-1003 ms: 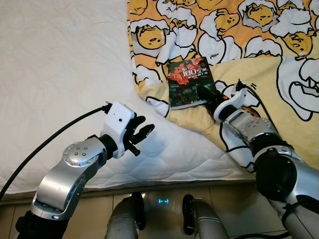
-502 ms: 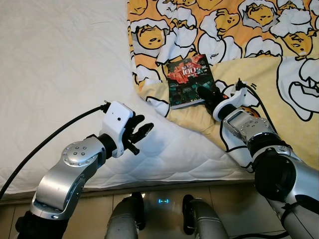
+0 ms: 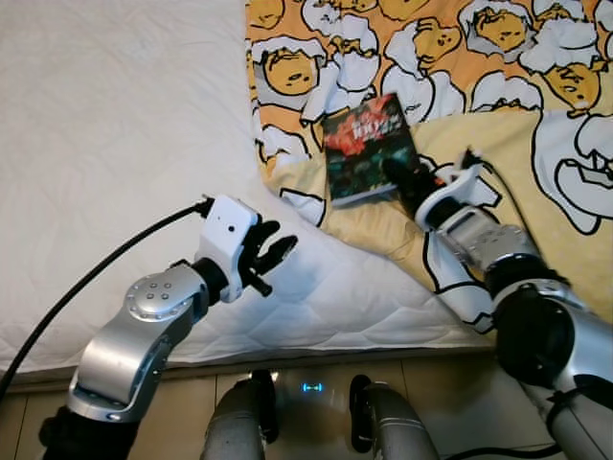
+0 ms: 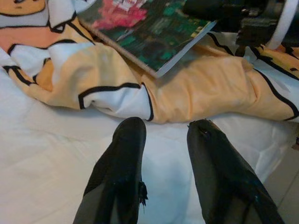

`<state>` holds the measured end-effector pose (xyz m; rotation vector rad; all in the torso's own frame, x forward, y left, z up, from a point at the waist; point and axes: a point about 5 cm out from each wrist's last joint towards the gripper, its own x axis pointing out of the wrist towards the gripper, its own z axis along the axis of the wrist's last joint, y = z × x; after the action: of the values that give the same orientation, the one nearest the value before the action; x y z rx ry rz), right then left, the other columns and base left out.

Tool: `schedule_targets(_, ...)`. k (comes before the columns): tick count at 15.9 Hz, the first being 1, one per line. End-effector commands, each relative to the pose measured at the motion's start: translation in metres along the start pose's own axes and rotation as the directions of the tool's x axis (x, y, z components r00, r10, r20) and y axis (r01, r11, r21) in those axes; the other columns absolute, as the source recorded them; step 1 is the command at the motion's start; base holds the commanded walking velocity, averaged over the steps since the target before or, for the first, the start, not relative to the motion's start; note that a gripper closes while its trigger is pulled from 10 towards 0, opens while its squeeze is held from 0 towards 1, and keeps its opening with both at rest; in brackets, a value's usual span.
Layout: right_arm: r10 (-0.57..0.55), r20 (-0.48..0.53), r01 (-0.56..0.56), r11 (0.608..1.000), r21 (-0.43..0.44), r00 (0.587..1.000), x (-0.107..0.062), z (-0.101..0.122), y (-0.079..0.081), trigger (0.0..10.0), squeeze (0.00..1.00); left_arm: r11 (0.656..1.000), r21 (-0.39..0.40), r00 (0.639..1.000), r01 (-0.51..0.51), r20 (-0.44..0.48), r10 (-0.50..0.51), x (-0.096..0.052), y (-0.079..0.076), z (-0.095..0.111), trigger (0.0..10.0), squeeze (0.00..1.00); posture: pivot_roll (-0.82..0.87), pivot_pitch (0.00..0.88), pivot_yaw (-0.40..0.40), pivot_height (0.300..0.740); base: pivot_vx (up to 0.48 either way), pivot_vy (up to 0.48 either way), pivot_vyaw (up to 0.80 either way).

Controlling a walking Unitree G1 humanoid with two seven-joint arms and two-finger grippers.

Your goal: Clean up the room

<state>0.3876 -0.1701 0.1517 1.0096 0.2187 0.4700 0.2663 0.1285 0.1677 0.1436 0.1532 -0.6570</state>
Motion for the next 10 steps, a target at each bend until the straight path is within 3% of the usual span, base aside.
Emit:
schedule_targets(1,0.051,0.021,-0.051,0.999,0.000,0.998,-0.004,0.006,0.001,0.0,0.00,1.000,-0.011,1.000,-0.027,-0.014,0.027,-0.002,0.002,-0.007,10.0,0.00,-0.01,0.225,-0.005,0.740,0.000,0.000,0.00)
schedule_targets(4,0.228,0.086,-0.229,0.973,0.007,0.970,-0.020,0.028,0.008,0.0,0.00,0.994,-0.047,0.994,-0.098,0.038,0.100,0.000,0.015,-0.002,10.0,0.00,-0.01,0.150,0.019,0.740,0.000,0.000,0.00)
schedule_targets(7,0.305,0.089,-0.305,0.952,-0.007,0.948,-0.029,0.031,0.010,0.0,0.00,0.990,-0.057,0.990,-0.127,0.061,0.131,0.003,0.022,0.001,10.0,0.00,-0.01,0.121,0.034,0.740,0.000,0.000,0.00)
schedule_targets(9,0.403,0.079,-0.403,0.915,-0.019,0.912,-0.037,0.032,0.018,0.0,0.00,0.984,-0.081,0.982,-0.156,0.097,0.164,0.008,0.031,0.007,10.0,0.00,-0.01,0.089,0.047,0.740,0.000,0.000,0.00)
schedule_targets(10,0.473,0.061,-0.472,0.881,-0.032,0.879,-0.041,0.031,0.029,0.0,0.00,0.974,-0.166,0.973,-0.154,0.144,0.179,0.013,0.038,0.015,10.0,1.00,-0.01,0.071,0.055,0.740,0.000,0.000,0.00)
